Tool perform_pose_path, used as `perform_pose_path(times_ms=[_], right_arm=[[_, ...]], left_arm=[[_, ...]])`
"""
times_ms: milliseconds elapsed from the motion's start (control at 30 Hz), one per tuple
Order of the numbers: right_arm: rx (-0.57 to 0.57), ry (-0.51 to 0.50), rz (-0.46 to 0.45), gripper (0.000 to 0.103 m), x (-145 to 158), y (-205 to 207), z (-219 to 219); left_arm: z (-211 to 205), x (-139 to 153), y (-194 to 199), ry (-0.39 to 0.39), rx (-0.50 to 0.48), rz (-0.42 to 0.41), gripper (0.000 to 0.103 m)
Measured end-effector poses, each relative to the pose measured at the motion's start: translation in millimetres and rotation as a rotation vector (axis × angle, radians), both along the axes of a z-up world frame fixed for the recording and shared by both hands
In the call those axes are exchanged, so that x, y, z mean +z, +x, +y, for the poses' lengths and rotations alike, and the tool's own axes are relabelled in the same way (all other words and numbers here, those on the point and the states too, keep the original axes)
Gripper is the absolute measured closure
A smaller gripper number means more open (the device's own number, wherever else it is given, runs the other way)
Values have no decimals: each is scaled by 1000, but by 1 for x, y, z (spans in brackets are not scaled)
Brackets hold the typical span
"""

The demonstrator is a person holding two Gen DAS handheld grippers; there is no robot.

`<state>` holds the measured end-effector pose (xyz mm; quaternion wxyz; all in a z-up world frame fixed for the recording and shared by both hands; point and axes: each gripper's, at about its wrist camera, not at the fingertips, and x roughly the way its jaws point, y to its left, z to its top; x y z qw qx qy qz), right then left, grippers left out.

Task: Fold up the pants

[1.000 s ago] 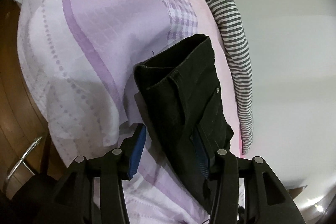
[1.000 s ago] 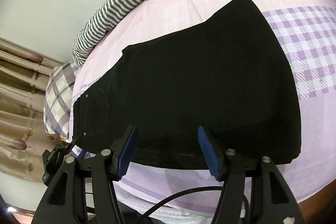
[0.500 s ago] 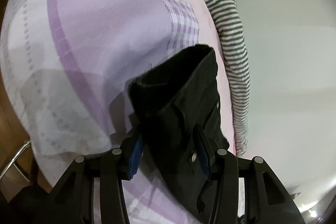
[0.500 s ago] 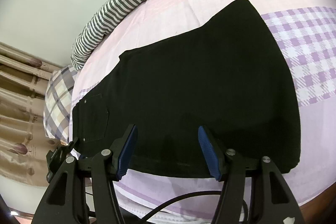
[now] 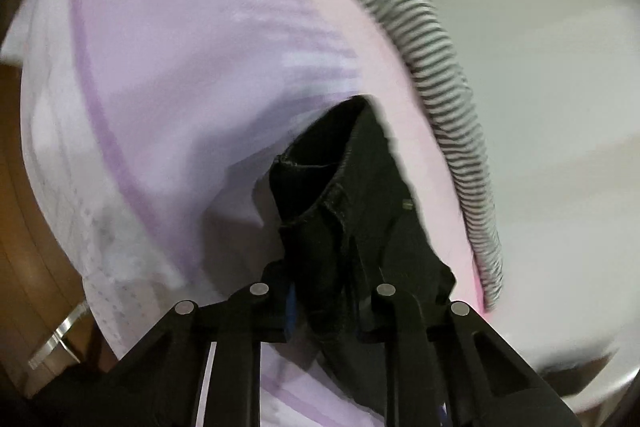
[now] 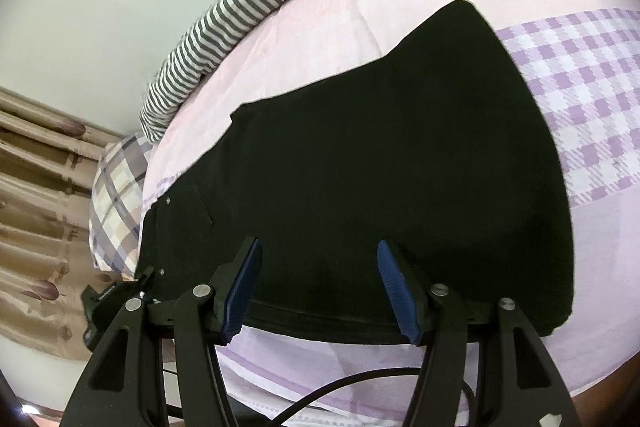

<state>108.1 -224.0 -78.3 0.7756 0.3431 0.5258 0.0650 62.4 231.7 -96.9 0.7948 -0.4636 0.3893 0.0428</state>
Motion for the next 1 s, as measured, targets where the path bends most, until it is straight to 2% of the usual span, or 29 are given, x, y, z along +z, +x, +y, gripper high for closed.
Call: perform_pose_path(times_ms=[100,267,367,467,600,700,767,867,933,1000], right_arm=[[-19,9,-19,45,5,-2,-8],[-56,22,-50,45,14,-8,-25],[-80,22,-70,45,20,-13,-38],[-108,20,-85,45,25,-18,-53],[-151,47,-87,43,23,-24,-73],[-170,63,-86,43,22,-27,-84],[-177,65,-90,43,22,-29,-90],[-189,69,-94,43,21,-31,-97],[-197,74,-91,43,19,-30,-100],[-201,84,-84,43,15,-29,-101]], left_arm=[[-23,40,9,69,-80,-79,85],[-91,101,28,194,-267,-194,86],[-141,122,35,235,-396,-248,87],[-197,131,36,278,-540,-290,87],[-269,116,37,313,-739,-261,87],[-317,86,34,369,-873,-195,87],[-336,61,32,390,-927,-121,87],[-356,17,44,387,-1010,40,86],[-361,16,45,387,-1018,49,84],[-365,23,44,402,-1042,34,76]])
